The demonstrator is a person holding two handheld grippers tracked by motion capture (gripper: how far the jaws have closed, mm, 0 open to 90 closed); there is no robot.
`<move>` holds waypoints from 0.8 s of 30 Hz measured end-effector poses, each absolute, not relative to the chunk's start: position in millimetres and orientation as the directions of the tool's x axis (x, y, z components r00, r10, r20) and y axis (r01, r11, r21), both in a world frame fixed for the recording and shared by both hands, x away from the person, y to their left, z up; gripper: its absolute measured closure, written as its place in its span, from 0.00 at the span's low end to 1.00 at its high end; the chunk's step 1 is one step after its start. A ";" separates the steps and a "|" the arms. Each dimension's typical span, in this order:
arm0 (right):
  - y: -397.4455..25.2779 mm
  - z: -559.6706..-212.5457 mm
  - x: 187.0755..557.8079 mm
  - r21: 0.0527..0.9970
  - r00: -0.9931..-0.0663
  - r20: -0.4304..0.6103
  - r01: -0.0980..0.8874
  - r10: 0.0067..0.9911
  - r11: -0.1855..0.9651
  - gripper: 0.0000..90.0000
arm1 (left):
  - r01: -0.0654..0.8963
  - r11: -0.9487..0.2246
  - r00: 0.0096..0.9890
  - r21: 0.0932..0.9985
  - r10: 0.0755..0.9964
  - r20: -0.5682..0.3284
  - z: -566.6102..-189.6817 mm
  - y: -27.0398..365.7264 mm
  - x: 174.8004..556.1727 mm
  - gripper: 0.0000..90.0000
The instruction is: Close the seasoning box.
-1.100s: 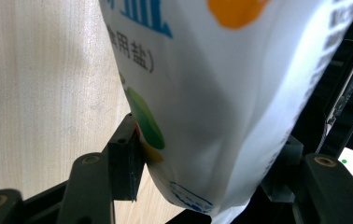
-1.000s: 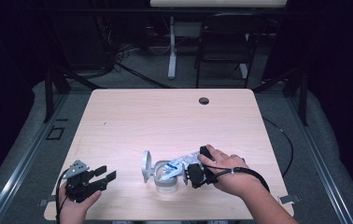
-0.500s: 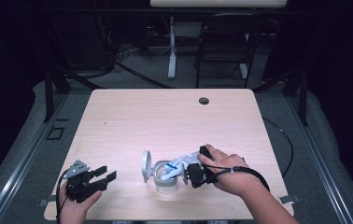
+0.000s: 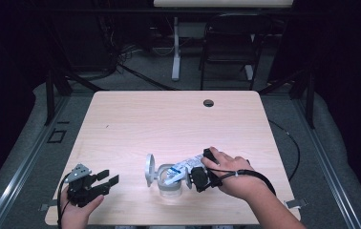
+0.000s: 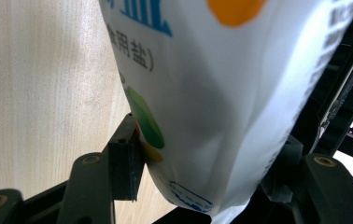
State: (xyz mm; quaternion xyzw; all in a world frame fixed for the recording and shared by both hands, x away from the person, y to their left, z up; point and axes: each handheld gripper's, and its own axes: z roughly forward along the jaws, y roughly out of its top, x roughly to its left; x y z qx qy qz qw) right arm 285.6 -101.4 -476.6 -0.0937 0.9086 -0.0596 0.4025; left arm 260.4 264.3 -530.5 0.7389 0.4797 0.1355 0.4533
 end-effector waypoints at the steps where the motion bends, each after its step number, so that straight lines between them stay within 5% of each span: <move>1: -101.2 -476.6 285.5 -0.186 -0.657 -0.721 -0.122 -0.220 0.975 0.47 | 0.586 -0.129 0.503 0.800 0.832 -0.235 -530.5 264.3 260.4 0.54; 24: -98.6 -474.2 284.7 -0.225 -0.643 -0.722 -0.129 -0.254 0.966 0.47 | 0.584 -0.127 0.503 0.802 0.831 -0.236 -530.3 264.7 260.4 0.54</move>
